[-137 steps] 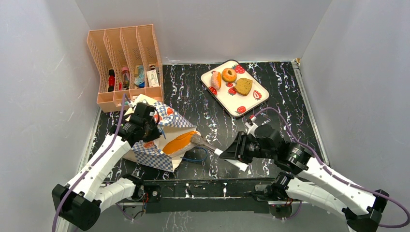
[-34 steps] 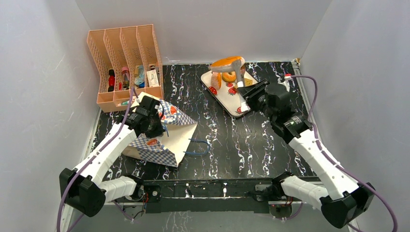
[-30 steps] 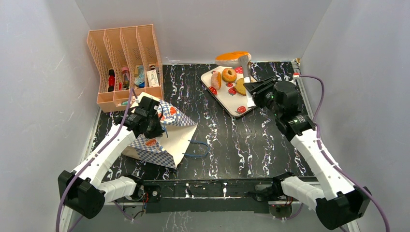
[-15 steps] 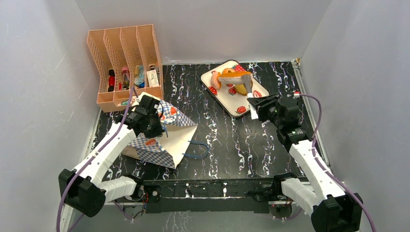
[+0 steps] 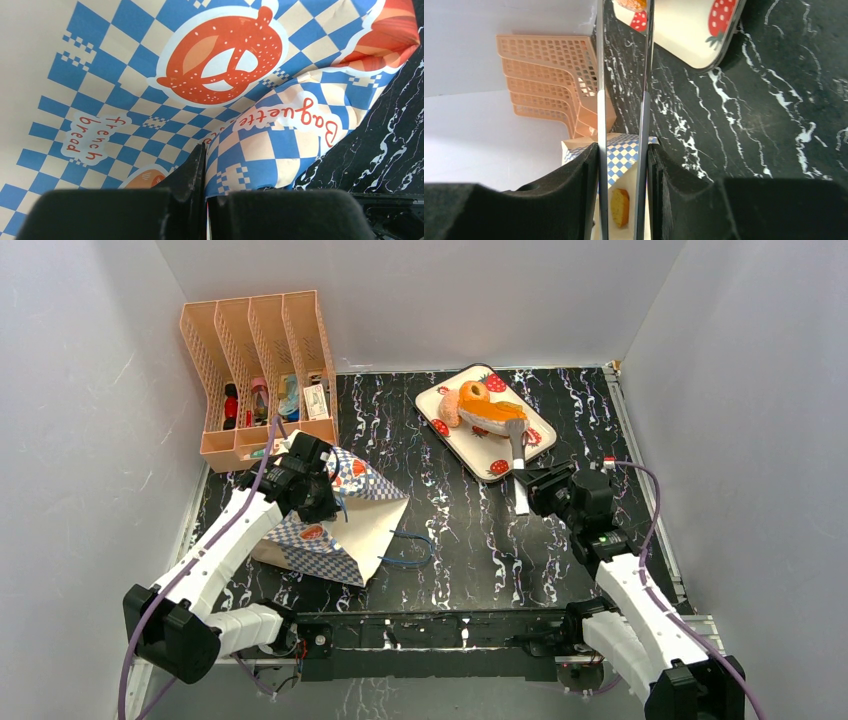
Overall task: Take the fake bread out of the paper bag
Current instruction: Place the fake bread in the container.
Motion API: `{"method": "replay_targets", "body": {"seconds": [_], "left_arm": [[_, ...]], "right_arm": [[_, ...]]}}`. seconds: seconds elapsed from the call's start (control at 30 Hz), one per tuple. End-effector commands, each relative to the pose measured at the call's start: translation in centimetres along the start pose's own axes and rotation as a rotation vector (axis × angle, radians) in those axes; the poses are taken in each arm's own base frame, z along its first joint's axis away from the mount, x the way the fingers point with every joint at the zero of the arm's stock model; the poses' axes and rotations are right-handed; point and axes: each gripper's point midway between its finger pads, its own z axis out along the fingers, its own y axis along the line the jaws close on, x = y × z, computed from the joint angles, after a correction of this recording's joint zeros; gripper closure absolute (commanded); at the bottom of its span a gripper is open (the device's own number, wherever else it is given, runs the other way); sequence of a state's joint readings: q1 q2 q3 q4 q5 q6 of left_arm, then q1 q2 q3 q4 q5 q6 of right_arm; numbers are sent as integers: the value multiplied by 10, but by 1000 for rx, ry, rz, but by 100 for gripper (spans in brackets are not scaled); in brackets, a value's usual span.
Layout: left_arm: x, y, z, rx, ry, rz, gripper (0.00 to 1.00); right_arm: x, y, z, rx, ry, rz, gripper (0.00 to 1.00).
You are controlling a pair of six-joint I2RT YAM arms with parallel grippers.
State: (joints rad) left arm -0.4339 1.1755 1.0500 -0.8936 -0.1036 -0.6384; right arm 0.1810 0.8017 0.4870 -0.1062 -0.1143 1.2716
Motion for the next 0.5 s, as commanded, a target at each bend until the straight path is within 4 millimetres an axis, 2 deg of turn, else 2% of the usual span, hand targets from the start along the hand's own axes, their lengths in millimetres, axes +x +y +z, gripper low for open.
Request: {"method": "replay_targets", "body": {"seconds": [0.0,0.2,0.37,0.4,0.47], "left_arm": [[-3,-1,-9,6,8,3,100],[-3,-2,-7,4,4,-9,100],[-5,-4,-6,6,2,-22,100],[-5,-3,-7,3,-1,-23,100],[-5,-1,-7,-1,-9,-30,100]], "right_arm": [[-4,13,-3,-95,-24,-50,100],[9,-16,-1,-43,15,-51,100],[19,-30,-3,-15,58,-39,100],[26,-46,-3,15,77,-28,100],[32,-54,-4,30,103,-13,99]]}}
